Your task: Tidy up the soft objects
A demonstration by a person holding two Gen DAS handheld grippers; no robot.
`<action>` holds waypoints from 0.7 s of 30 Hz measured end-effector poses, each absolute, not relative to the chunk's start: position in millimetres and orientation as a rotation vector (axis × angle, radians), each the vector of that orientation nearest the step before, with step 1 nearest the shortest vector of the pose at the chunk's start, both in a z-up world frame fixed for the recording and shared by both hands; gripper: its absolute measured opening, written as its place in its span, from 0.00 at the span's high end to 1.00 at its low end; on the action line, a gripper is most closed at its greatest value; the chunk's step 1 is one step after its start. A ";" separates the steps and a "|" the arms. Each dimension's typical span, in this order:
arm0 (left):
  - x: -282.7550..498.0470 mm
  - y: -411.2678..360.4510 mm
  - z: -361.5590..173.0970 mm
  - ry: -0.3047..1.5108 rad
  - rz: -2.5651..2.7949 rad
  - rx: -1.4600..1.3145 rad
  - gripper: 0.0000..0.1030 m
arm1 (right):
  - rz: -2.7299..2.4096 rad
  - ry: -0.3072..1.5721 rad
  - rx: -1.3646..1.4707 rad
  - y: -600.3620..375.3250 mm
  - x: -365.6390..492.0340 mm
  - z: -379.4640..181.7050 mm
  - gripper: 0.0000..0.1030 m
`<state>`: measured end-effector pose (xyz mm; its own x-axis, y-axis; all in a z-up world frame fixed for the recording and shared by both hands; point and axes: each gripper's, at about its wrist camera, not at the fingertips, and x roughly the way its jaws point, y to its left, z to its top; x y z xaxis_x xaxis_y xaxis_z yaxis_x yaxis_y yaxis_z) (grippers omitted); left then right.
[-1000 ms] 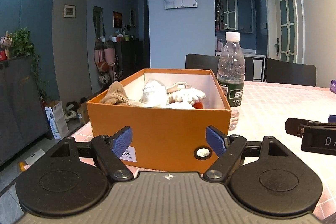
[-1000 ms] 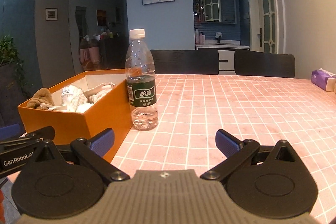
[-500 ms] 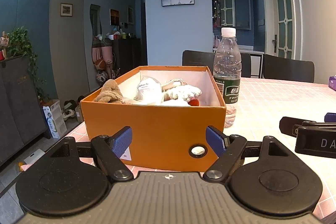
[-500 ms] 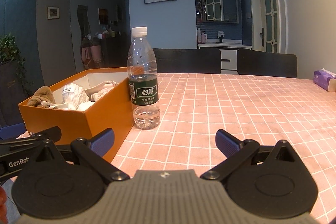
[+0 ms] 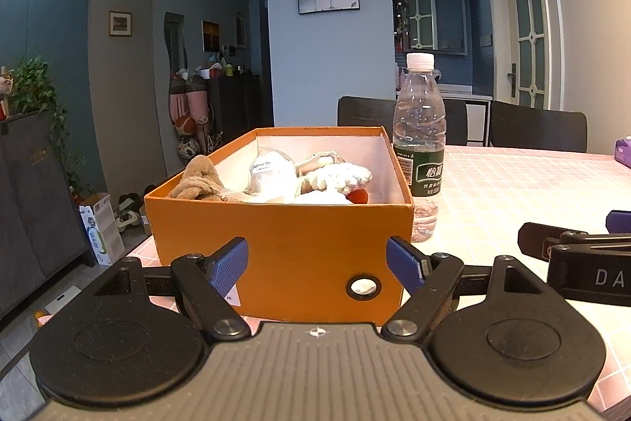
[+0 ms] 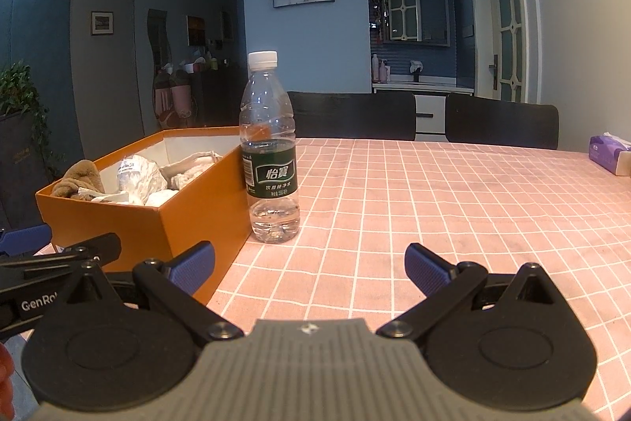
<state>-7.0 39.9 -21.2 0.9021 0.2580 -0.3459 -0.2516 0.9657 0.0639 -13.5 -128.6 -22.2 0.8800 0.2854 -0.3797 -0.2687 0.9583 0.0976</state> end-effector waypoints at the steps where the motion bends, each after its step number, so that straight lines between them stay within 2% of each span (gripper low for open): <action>1: -6.8 39.4 -21.1 0.360 0.262 0.019 0.09 | 0.290 0.402 0.043 -128.5 -13.6 -22.3 0.03; 21: -5.3 38.2 -22.3 0.360 0.262 0.015 0.09 | 0.299 0.401 0.039 -128.8 -16.1 -23.2 0.03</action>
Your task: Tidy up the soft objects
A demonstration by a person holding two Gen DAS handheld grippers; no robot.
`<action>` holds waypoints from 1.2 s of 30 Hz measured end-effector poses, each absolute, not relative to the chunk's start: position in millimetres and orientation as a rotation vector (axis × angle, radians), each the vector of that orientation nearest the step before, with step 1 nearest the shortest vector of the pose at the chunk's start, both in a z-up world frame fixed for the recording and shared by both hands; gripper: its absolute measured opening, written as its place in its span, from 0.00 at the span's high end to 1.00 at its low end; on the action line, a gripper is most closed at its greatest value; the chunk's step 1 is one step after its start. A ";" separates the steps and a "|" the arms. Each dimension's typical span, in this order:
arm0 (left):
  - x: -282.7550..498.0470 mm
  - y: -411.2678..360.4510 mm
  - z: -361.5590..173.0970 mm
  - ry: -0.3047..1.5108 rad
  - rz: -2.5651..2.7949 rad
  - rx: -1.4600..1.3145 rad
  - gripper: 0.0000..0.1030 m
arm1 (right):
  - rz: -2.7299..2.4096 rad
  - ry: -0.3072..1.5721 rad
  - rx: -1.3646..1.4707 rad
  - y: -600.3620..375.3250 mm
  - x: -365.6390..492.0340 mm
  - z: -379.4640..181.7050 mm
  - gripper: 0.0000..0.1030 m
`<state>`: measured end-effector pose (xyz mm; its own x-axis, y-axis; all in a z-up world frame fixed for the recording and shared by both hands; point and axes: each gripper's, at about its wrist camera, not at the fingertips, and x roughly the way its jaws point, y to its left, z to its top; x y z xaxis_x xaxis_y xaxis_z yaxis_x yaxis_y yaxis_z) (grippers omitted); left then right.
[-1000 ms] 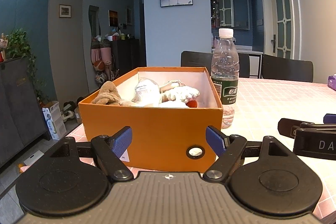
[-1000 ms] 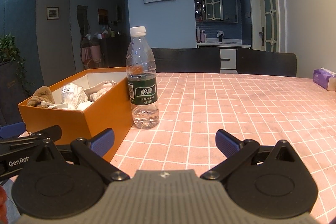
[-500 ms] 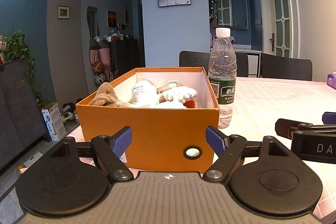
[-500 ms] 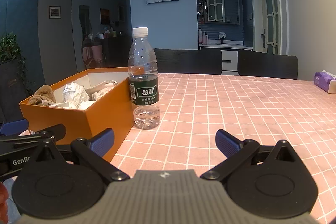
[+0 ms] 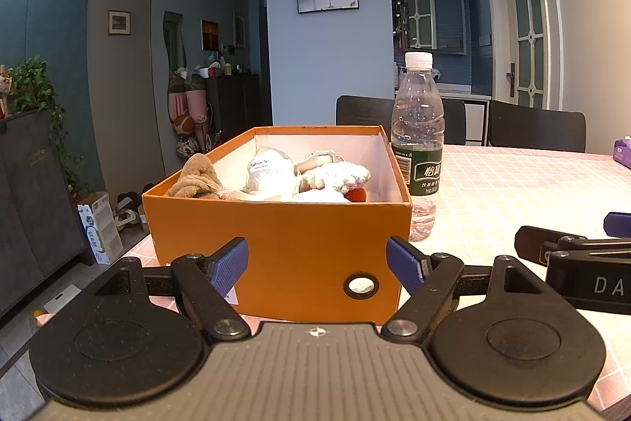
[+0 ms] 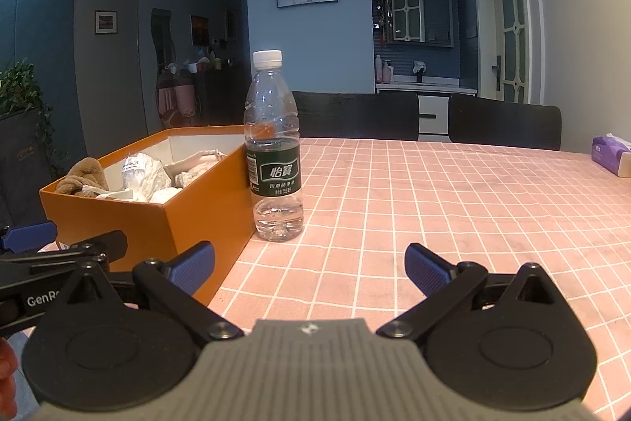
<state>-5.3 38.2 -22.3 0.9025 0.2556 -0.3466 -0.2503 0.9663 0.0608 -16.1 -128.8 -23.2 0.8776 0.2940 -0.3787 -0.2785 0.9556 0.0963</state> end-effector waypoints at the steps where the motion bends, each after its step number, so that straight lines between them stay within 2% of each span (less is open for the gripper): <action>1: -5.4 38.2 -22.1 0.360 0.263 0.016 0.09 | 0.299 0.401 0.039 -128.8 -16.2 -23.2 0.03; 36: -4.7 39.7 -26.5 0.368 0.266 0.001 0.09 | 0.312 0.413 0.033 -126.4 -18.2 -26.1 0.03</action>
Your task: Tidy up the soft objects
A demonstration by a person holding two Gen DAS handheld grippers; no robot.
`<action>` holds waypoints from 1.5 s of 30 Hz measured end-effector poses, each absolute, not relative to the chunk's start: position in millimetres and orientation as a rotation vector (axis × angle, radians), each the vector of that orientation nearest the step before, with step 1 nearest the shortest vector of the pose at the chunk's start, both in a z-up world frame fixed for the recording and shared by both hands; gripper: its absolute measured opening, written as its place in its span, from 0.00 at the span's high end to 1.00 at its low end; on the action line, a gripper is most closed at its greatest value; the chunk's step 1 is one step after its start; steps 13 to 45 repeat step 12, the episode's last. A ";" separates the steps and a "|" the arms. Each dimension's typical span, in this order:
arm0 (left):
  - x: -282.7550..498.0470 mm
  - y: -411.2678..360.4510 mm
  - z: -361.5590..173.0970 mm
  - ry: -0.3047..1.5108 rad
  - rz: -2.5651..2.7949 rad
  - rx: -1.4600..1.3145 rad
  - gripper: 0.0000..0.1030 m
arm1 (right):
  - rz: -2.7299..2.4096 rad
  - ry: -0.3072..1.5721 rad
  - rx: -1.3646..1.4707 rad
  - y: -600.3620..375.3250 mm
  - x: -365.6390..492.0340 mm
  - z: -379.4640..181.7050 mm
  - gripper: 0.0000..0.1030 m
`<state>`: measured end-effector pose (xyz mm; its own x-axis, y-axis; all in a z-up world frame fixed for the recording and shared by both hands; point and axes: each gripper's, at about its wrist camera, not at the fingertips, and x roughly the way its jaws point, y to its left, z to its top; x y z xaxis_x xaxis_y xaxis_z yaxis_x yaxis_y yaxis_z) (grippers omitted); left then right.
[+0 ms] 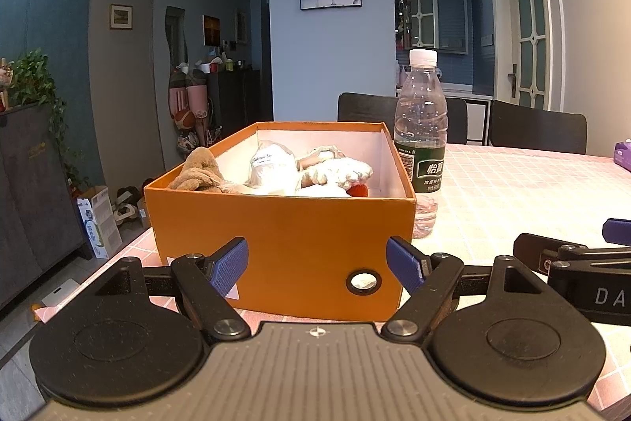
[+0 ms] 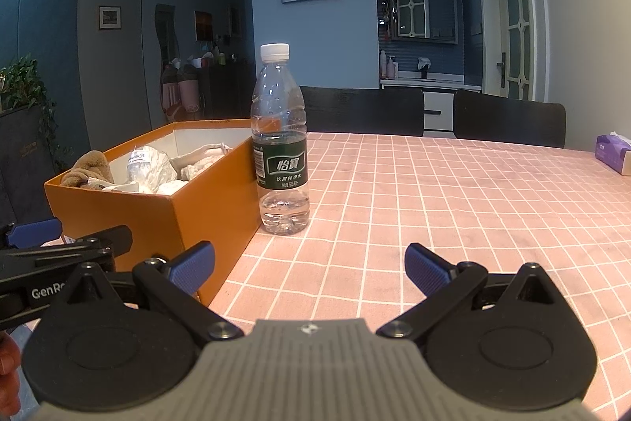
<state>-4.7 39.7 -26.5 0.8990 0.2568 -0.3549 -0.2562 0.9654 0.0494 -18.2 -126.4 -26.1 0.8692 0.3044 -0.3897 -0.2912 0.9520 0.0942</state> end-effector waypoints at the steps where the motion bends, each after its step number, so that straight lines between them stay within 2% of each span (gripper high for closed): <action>1: -4.7 40.2 -26.6 0.368 0.266 0.000 0.09 | 0.312 0.413 0.033 -126.4 -18.2 -26.1 0.03; 45: -5.0 40.8 -25.8 0.373 0.259 -0.010 0.09 | 0.312 0.427 0.036 -127.5 -16.6 -29.6 0.03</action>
